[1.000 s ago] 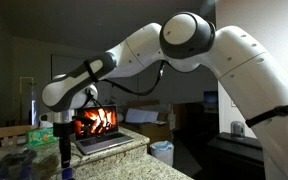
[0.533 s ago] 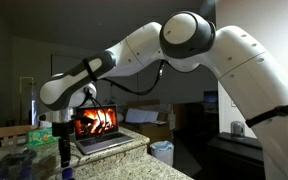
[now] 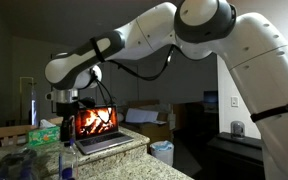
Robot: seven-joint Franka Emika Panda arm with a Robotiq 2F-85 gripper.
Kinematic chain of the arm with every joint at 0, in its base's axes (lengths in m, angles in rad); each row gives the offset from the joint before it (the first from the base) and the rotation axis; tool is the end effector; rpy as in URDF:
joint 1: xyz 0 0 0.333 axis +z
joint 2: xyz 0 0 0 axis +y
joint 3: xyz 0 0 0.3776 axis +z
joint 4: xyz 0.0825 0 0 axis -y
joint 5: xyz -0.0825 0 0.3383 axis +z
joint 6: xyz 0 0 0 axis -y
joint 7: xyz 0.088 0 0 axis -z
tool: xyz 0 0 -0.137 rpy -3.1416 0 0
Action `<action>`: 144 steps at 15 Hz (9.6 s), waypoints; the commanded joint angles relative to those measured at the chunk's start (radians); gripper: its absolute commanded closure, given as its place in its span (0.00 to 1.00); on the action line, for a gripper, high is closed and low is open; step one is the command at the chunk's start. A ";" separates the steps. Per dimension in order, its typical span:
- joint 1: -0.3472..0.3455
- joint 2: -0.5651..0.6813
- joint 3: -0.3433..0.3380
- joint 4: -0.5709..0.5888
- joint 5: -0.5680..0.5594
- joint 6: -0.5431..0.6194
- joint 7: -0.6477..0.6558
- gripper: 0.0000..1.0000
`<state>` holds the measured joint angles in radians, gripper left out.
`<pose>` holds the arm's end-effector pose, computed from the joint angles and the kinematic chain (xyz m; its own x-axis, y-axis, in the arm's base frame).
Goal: Move the three bottles to the right
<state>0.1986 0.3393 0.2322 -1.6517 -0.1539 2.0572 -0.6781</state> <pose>0.5962 0.2396 0.4730 0.3985 0.9170 0.0179 0.9121 -0.3982 0.0971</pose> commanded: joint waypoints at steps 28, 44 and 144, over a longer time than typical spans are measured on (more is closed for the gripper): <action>-0.303 -0.396 -0.386 -0.419 0.272 -0.002 0.479 0.86; -0.318 -0.142 -0.381 -0.236 0.106 0.102 0.746 0.85; 0.023 -0.094 0.057 -0.237 0.016 0.059 -0.252 0.00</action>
<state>0.2360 0.2822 0.2802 -1.8441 -0.1669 2.0938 -0.8944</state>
